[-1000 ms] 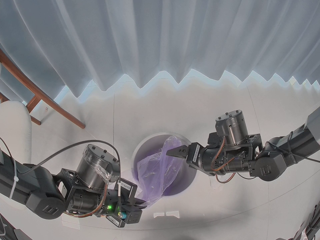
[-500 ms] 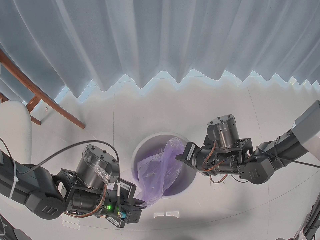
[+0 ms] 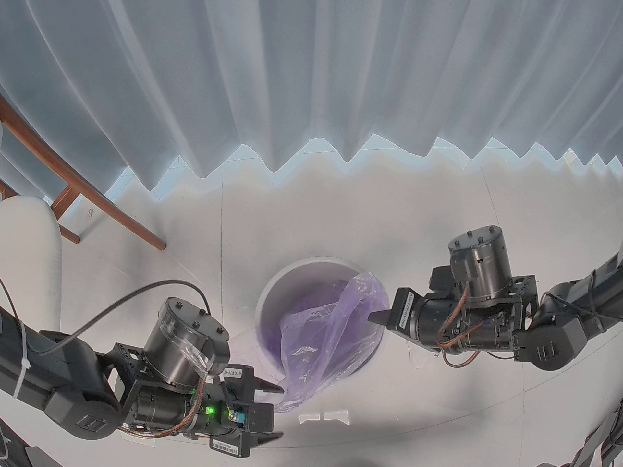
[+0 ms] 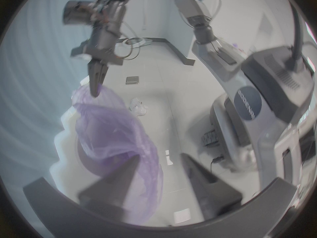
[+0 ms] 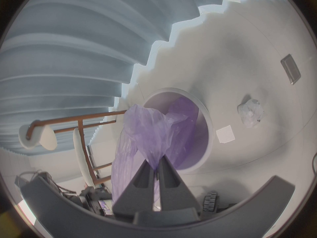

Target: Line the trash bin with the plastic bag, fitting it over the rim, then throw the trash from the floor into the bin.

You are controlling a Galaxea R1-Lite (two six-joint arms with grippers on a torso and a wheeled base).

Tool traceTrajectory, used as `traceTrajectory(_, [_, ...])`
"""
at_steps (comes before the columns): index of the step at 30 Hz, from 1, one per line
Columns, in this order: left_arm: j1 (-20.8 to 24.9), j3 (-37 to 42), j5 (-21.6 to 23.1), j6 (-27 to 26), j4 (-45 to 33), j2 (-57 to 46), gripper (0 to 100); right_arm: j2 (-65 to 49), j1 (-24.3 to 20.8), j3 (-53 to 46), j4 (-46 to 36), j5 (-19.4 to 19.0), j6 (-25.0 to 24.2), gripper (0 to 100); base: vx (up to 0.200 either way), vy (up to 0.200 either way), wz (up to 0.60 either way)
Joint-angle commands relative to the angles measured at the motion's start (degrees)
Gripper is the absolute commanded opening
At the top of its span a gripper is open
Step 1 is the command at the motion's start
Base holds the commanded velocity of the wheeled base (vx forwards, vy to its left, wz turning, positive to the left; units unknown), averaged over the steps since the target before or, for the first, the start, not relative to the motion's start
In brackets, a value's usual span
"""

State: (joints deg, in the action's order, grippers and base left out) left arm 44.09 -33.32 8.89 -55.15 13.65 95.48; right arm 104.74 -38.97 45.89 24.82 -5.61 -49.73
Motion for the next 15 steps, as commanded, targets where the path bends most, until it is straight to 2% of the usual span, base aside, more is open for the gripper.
traceTrajectory(1, [4.16, 0.53, -0.01, 25.71, -0.12, -4.16, 100, -6.13, 0.48, -8.88, 1.90, -0.81, 8.42, 0, 0.000, 0.000, 0.00])
traceTrajectory(4, [4.60, -1.05, 0.43, 39.07, -0.38, -5.30, 100, -6.04, 1.36, -11.34, 5.15, -0.98, 8.94, 0, 0.000, 0.000, 0.00])
traceTrajectory(8, [3.10, -1.05, 3.51, 48.91, 0.06, -6.62, 100, -5.86, 1.44, -13.19, 7.00, -0.98, 8.94, 0, 0.000, 0.000, 0.00])
traceTrajectory(11, [-0.15, 0.09, 3.51, 50.84, -0.03, -7.32, 100, -6.04, 1.53, -13.98, 7.08, -0.90, 8.86, 0, 0.000, 0.000, 0.00])
traceTrajectory(13, [-4.81, 1.85, 4.03, 50.05, 0.41, -7.41, 100, -6.04, 2.24, -14.24, 7.08, -0.90, 8.68, 0, 0.000, 0.000, 0.00])
traceTrajectory(15, [-7.36, 2.82, 5.18, 48.38, 1.55, -7.41, 100, -6.04, 2.85, -14.16, 7.00, -0.90, 8.59, 0, 0.000, 0.000, 0.00])
